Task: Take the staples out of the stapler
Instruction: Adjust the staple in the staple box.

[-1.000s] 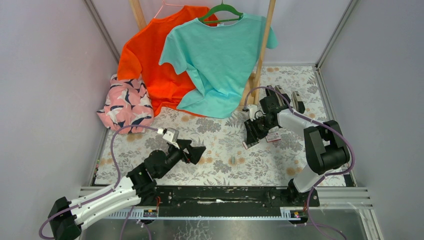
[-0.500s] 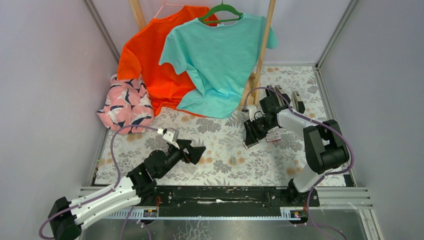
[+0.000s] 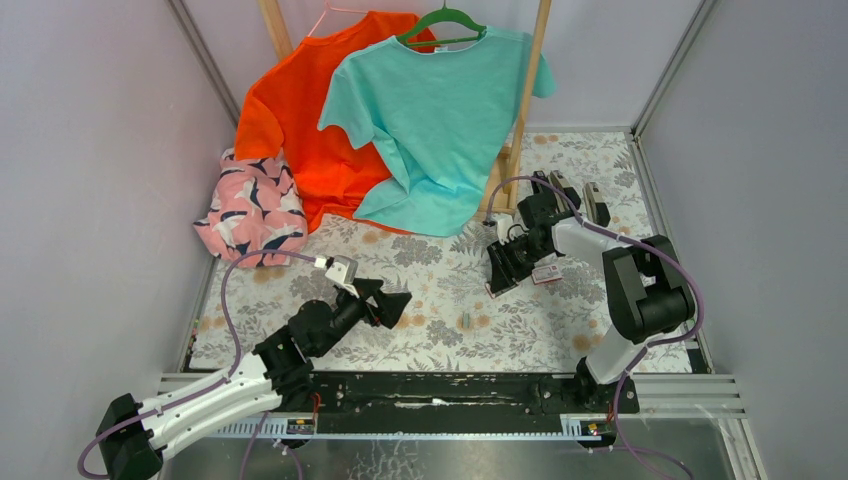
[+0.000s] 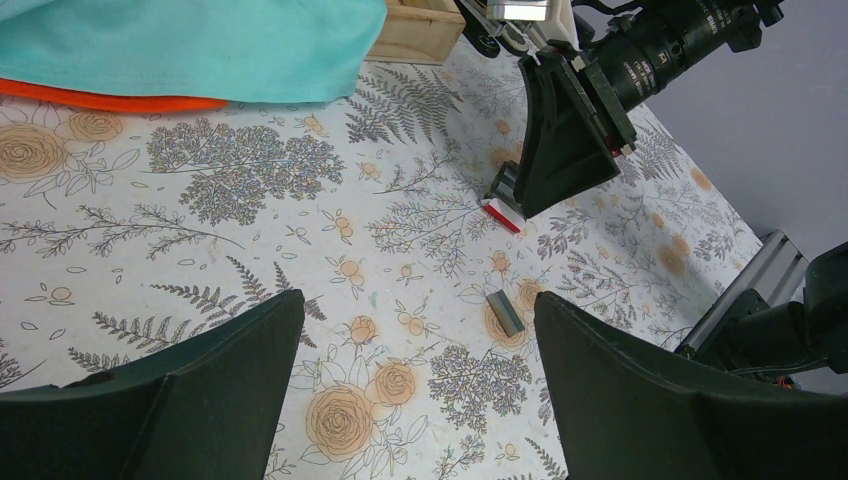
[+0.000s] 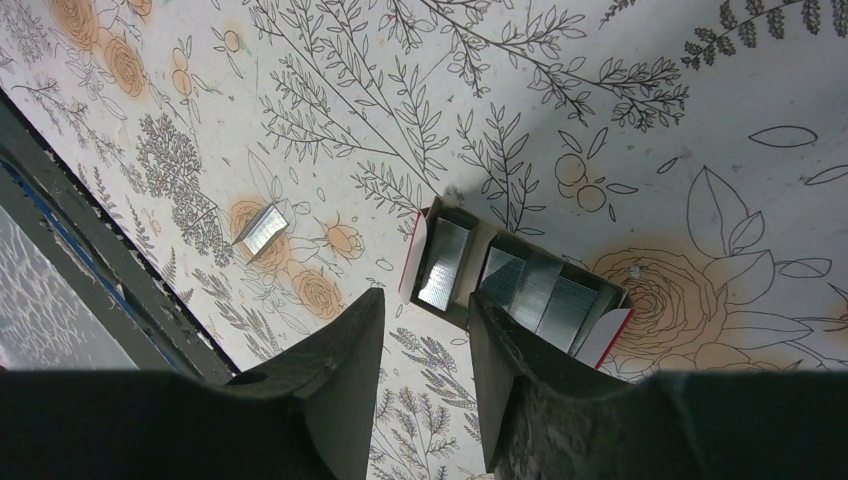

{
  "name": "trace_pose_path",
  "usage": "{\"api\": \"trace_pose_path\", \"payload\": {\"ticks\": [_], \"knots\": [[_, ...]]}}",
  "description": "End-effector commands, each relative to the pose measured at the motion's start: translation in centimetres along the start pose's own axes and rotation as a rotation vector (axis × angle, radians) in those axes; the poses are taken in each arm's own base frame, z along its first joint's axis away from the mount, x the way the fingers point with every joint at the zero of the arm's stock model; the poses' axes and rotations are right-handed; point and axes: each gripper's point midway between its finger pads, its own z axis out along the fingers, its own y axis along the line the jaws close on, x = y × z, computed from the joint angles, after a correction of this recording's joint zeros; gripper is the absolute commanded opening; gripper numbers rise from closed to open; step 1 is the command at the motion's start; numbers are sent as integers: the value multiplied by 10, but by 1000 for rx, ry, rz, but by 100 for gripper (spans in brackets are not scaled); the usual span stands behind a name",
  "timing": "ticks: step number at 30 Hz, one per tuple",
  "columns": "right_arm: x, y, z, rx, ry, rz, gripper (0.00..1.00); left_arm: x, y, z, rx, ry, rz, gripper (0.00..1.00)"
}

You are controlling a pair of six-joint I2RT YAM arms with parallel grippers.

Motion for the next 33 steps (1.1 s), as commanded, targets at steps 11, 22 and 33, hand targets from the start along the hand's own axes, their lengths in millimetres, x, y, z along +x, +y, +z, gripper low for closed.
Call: {"api": "trace_pose_path", "payload": {"ticks": [11,22,33], "knots": [[-12,-9,-6,77,-19,-28,44,-6,2,0,-9,-24,8,92],[-18,8,-11,2,-61,-56,44,-5,1,1,-8,-24,8,92],[-14,13,-7,-32,-36,-54,44,-4,2,1,-10,-21,9,92]]}}
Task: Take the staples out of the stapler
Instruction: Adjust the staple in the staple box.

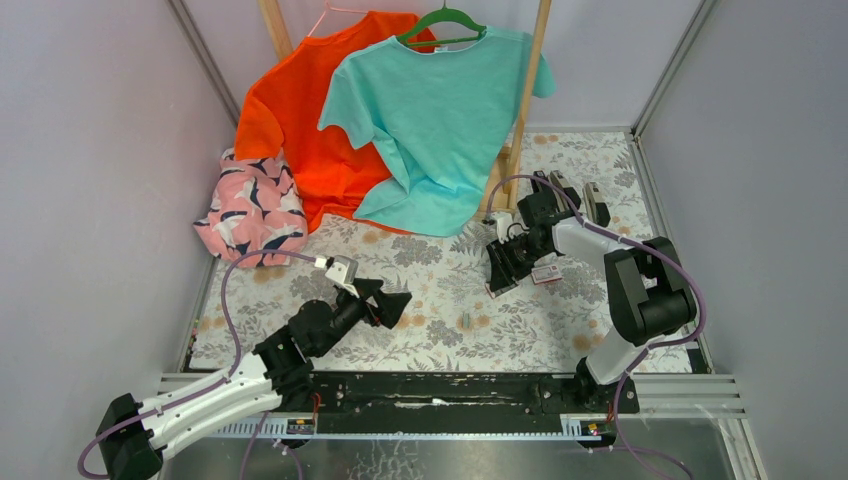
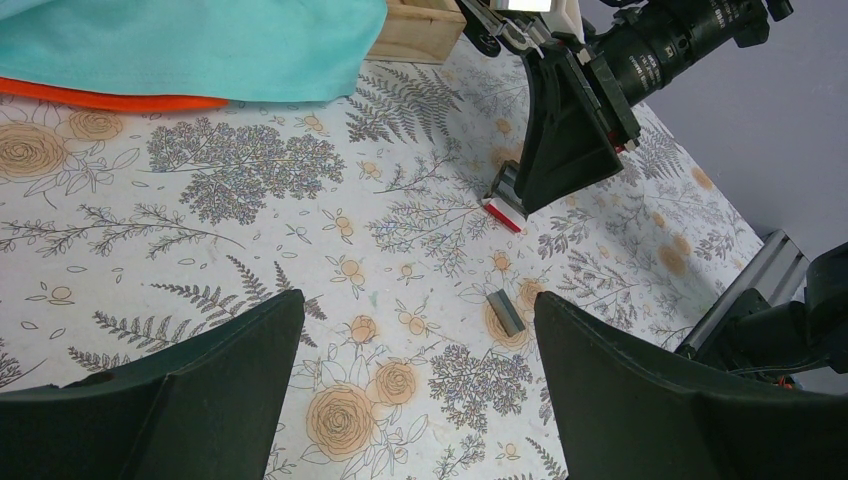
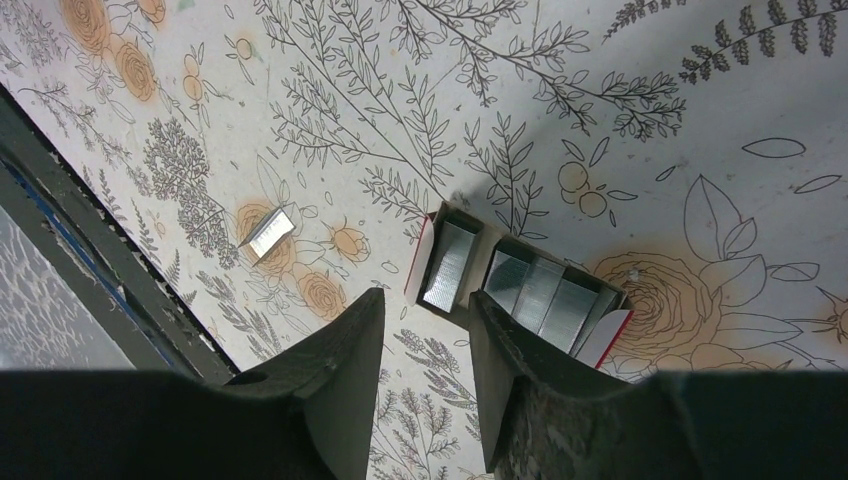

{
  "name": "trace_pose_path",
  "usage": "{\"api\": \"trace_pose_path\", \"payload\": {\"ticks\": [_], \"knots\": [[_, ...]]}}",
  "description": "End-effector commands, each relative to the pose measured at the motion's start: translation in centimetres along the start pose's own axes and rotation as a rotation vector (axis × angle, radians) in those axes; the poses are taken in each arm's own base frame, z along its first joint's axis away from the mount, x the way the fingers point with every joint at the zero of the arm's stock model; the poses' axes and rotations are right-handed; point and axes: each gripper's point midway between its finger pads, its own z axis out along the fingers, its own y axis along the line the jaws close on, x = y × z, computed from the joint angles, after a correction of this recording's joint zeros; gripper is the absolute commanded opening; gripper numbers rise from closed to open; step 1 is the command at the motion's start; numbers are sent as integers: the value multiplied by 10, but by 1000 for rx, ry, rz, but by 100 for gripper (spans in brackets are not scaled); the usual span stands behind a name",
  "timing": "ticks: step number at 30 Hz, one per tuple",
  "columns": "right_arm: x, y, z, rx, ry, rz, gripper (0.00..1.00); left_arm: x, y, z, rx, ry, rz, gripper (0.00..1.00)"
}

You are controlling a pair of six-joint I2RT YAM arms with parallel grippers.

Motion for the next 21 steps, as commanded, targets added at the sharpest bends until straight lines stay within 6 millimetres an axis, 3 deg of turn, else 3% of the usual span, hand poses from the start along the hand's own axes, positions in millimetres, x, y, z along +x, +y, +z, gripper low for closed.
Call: {"api": "trace_pose_path", "payload": {"ticks": [1,16,21], "knots": [[-9,10,-4,-32,-19,-37,44,-5,2,1,-9,-23,8,92],[-2,7,4,-37,18,-16,44,-5,2,1,-10,-24,9,92],[-9,16,-1,-68,-15,-35,44,-5,2,0,-11,-24,9,92]]}}
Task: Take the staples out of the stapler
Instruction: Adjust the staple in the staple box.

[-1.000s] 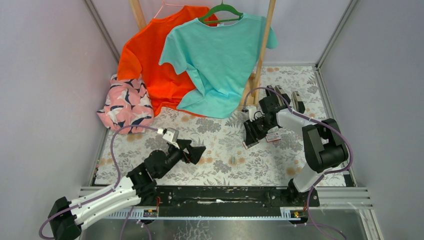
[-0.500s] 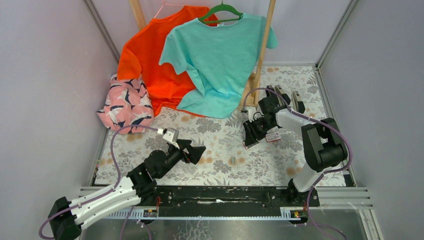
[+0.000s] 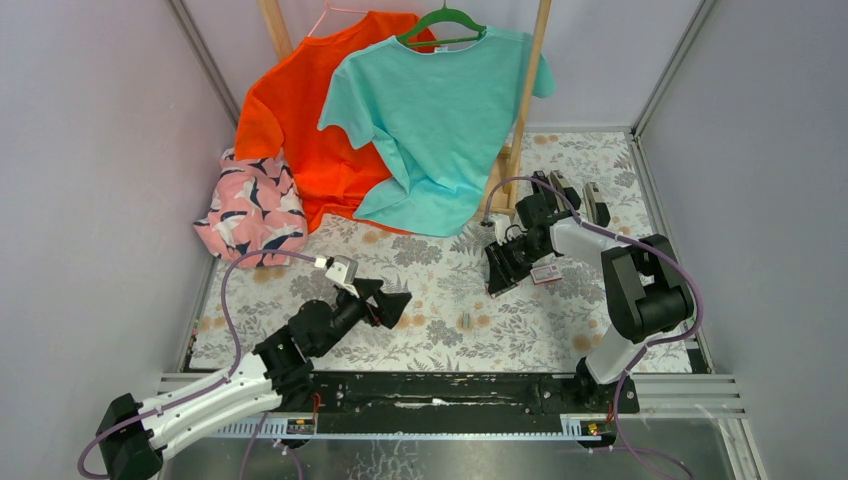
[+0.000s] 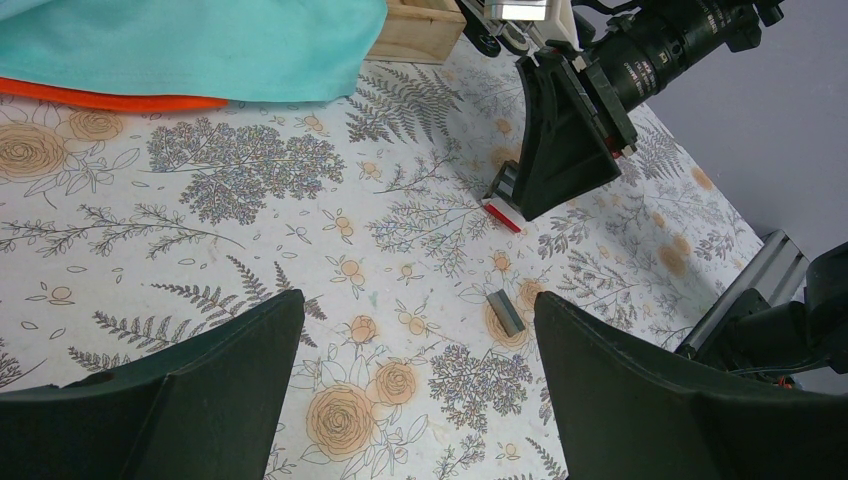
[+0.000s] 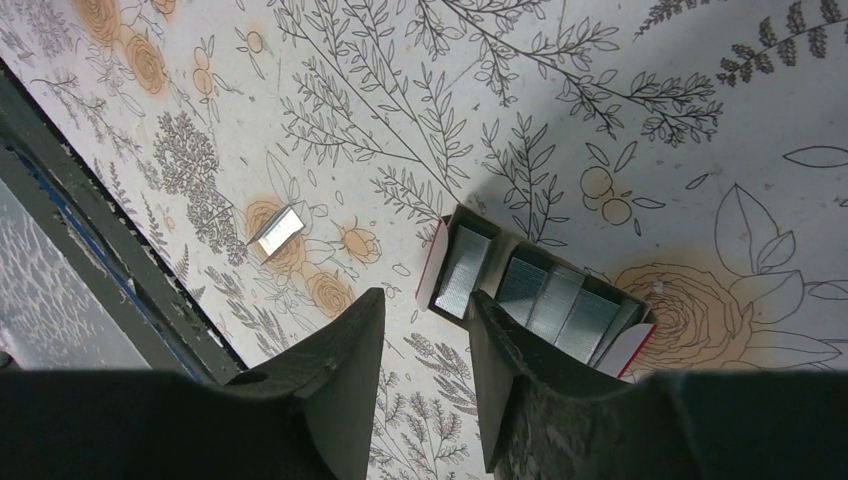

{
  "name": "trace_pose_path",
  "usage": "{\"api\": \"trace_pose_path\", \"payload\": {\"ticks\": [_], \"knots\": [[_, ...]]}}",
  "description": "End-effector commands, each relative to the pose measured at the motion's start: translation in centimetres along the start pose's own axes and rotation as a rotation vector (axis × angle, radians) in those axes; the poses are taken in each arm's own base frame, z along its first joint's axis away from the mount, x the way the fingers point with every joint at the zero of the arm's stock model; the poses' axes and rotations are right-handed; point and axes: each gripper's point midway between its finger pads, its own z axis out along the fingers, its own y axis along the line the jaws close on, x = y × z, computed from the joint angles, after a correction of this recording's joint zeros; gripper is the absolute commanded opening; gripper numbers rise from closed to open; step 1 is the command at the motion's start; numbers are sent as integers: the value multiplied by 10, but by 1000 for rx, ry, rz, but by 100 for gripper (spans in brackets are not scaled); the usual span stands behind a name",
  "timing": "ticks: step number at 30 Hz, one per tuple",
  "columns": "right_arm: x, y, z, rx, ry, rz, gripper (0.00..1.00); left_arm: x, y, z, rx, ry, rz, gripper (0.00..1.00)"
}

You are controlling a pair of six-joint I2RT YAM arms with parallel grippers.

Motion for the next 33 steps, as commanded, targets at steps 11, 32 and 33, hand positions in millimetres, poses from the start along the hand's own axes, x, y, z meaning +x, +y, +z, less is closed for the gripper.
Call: {"api": "trace_pose_path", "payload": {"ticks": [11,32,33], "knots": [[-9,5,-3,-11,-13,-27,44,-6,2,1,-10,-25,8,92],[-7,-6,-3,71,7,-38,45,-6,2,1,-13,-25,10,92],[-8,-7,-4,76,4,-38,45,-6,3,0,-13,-25,10,92]]}}
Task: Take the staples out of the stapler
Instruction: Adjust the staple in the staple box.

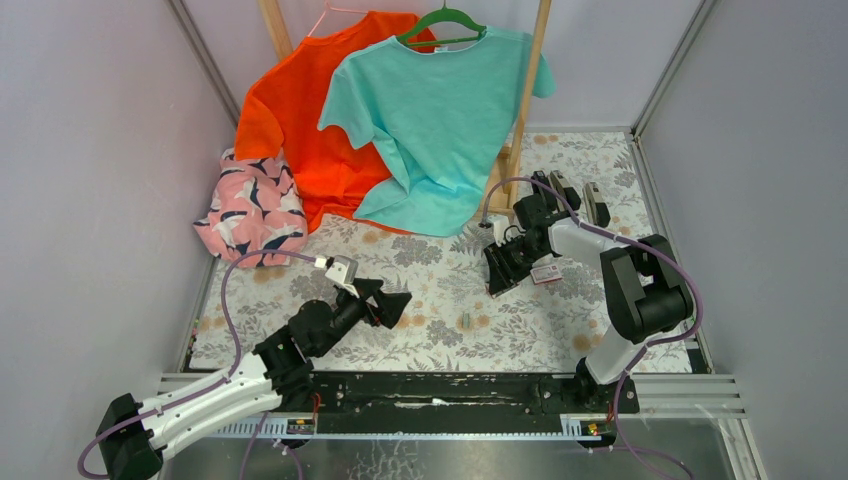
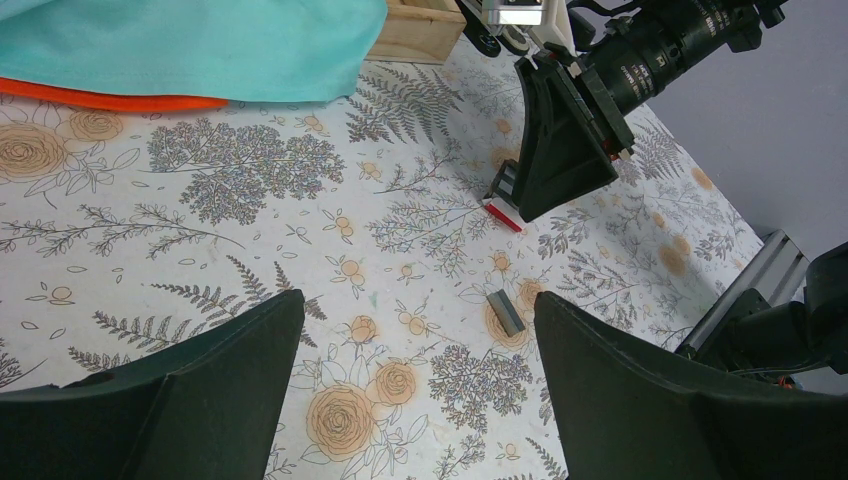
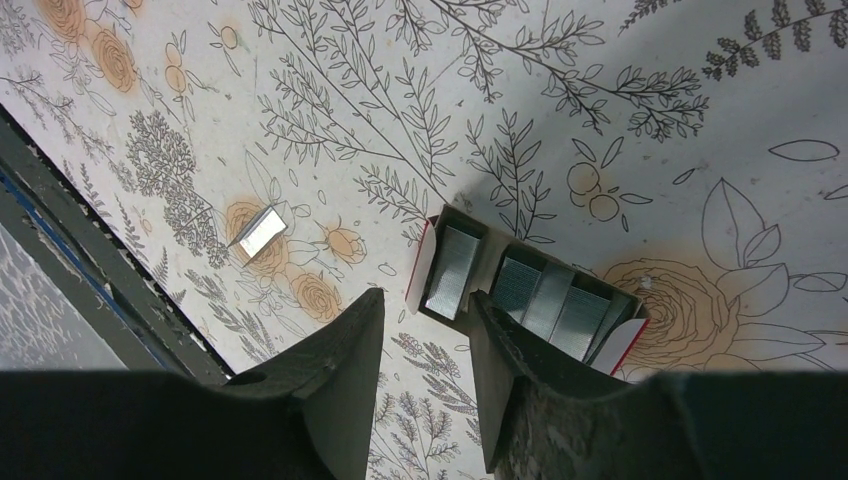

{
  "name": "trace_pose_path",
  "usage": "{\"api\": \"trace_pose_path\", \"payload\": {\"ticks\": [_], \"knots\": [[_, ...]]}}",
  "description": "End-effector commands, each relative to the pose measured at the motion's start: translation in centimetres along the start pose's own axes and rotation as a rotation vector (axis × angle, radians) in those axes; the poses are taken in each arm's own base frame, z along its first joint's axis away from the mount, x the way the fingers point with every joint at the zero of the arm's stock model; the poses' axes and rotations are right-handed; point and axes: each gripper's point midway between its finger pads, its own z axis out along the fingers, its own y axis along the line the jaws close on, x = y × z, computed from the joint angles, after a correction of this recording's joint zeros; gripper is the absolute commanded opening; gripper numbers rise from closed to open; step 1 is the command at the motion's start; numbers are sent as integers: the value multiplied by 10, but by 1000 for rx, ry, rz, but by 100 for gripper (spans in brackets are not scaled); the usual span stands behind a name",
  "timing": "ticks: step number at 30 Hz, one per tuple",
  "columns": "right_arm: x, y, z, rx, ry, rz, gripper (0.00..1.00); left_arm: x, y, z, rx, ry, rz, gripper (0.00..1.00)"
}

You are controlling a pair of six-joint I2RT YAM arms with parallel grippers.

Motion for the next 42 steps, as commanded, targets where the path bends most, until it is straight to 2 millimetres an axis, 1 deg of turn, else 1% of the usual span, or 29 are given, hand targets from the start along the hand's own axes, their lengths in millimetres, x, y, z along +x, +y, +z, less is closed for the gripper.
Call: {"api": "trace_pose_path", "payload": {"ticks": [1,10,12,15,18,19,25,29,34,42], "knots": [[-10,-4,-6,47,-14,-26,45,-6,3,0,-13,-26,10,92],[-11,-9,-8,79,-18,-32,45,-6,3,0,-15,-25,9,92],[-12,-4,-7,53,-23,-37,45,-6,3,0,-14,-27,9,92],[-12,7,-7,-10,-28,-47,45,-5,3,0,-16,-24,10,92],[-12,7,-7,-10,-30,-48,45,-6,3,0,-15,-25,10,92],[-16,9,-12,-3,-48,-61,45,-6,3,0,-14,-25,10,92],[-25,11,-21,20,-93,-87,45,-6,3,-1,-16,-27,10,92],[-24,5,-21,48,-85,-81,45,-7,3,-1,-15,-27,9,92],[-20,0,-15,51,-58,-61,45,-6,3,-1,-13,-27,8,92],[-16,-2,-10,46,-36,-48,45,-6,3,-1,-15,-26,9,92]]}}
